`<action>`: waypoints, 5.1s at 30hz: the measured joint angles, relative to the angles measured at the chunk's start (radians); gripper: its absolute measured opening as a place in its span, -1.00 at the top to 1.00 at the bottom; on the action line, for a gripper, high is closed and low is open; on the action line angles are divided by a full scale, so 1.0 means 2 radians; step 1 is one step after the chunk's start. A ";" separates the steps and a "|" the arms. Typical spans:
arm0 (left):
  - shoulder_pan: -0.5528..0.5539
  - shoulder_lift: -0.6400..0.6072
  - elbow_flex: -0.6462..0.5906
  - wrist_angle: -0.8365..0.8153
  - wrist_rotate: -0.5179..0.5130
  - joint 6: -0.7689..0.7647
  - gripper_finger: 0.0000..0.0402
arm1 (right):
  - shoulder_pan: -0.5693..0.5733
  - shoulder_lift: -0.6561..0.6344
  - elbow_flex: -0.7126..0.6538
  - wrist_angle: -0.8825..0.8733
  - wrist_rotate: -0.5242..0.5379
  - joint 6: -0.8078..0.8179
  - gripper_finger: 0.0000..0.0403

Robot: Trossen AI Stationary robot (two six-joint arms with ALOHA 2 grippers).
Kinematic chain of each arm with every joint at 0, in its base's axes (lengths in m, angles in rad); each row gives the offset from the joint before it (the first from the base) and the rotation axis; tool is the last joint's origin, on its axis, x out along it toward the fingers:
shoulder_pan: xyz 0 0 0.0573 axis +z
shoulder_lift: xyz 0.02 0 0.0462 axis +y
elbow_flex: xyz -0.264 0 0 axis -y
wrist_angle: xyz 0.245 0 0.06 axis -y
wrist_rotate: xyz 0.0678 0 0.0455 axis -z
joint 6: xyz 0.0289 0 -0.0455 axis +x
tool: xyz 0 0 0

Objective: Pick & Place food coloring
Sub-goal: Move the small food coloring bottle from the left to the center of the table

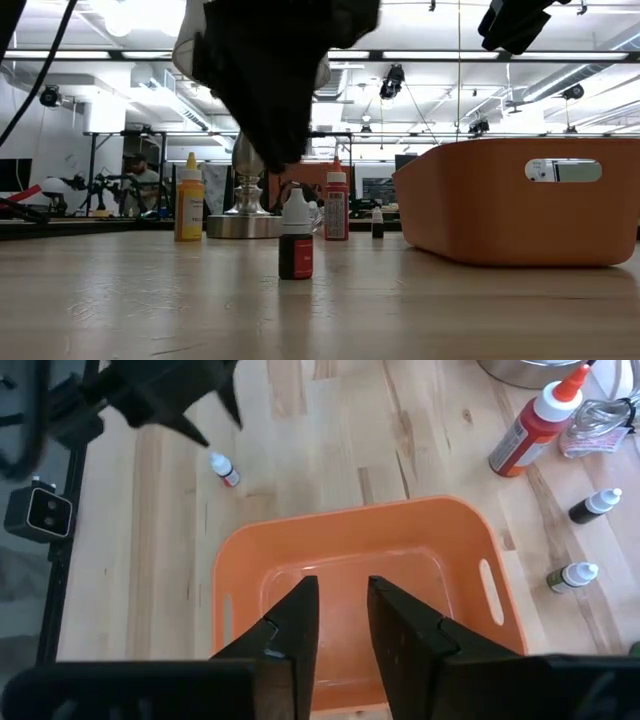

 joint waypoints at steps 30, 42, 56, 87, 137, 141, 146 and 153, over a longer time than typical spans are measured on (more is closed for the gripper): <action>-0.066 -0.065 -0.066 -0.209 0.070 -0.421 -0.44 | 0.000 0.000 0.000 0.002 0.000 -0.008 0.62; -0.094 -0.204 -0.253 -0.115 0.144 -0.560 -0.44 | 0.000 0.000 0.000 0.002 0.000 -0.009 0.55; -0.093 -0.321 -0.451 0.087 0.194 -0.614 -0.44 | 0.000 0.000 0.000 0.002 0.000 -0.013 0.61; -0.123 -0.289 -0.487 0.168 0.196 -0.657 -0.44 | 0.000 0.000 0.000 -0.001 0.001 -0.034 0.60; -0.060 -0.285 -0.345 0.133 0.084 -0.452 0.84 | 0.000 0.000 0.000 -0.001 0.004 -0.034 0.63; -0.043 -0.267 -0.300 0.107 0.085 -0.399 0.84 | 0.000 0.000 0.000 -0.001 0.001 -0.033 0.66; -0.021 -0.232 -0.242 0.076 0.087 -0.336 0.84 | 0.000 0.000 0.000 -0.003 -0.001 -0.024 0.65; -0.003 -0.167 -0.161 0.062 0.089 -0.251 0.84 | 0.000 0.000 0.000 -0.013 -0.002 -0.024 0.64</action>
